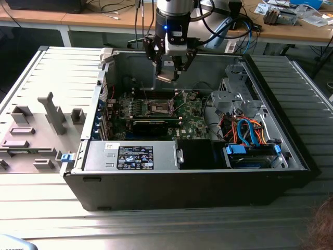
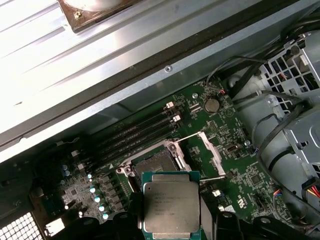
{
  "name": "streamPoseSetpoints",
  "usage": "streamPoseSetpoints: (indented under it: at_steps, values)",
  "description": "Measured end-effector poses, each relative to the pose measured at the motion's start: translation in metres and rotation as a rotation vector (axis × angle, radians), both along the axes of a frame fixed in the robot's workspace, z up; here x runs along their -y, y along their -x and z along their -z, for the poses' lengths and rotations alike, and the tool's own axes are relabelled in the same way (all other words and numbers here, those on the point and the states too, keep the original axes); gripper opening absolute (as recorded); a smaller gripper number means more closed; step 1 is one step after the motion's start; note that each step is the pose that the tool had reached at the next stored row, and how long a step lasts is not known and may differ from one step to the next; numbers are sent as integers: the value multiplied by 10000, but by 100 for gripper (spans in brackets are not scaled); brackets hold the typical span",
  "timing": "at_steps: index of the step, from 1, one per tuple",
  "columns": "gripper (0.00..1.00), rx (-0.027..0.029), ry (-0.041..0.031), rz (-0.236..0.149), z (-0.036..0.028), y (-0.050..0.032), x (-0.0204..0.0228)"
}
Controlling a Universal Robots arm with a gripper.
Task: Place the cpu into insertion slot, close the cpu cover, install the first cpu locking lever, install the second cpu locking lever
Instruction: 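Place the cpu into insertion slot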
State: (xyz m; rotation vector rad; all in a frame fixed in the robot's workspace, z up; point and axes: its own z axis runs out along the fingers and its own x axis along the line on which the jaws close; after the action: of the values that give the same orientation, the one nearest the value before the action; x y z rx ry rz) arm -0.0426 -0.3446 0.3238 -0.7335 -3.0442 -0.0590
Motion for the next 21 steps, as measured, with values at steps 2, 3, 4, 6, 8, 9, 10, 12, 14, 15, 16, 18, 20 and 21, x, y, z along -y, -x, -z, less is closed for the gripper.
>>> streamPoseSetpoints:
  at_steps: [2,3,4,6,8,9,10,12,14,15,16,18,20,21]
  values:
    - [55,0,0,36,1,0,0]
    - [55,0,0,51,1,0,0]
    - [55,0,1,62,1,0,0]
    - [55,0,0,100,2,0,0]
    - [55,0,0,133,2,0,0]
    - [55,0,0,145,2,0,0]
    - [55,0,1,164,3,0,0]
    - [55,0,1,216,4,0,0]
    - [55,0,0,242,5,0,0]
    - [55,0,0,263,5,0,0]
    - [55,0,0,282,6,0,0]
    - [55,0,1,319,6,0,0]
    - [55,0,0,349,7,0,0]
    - [55,0,1,361,7,0,0]
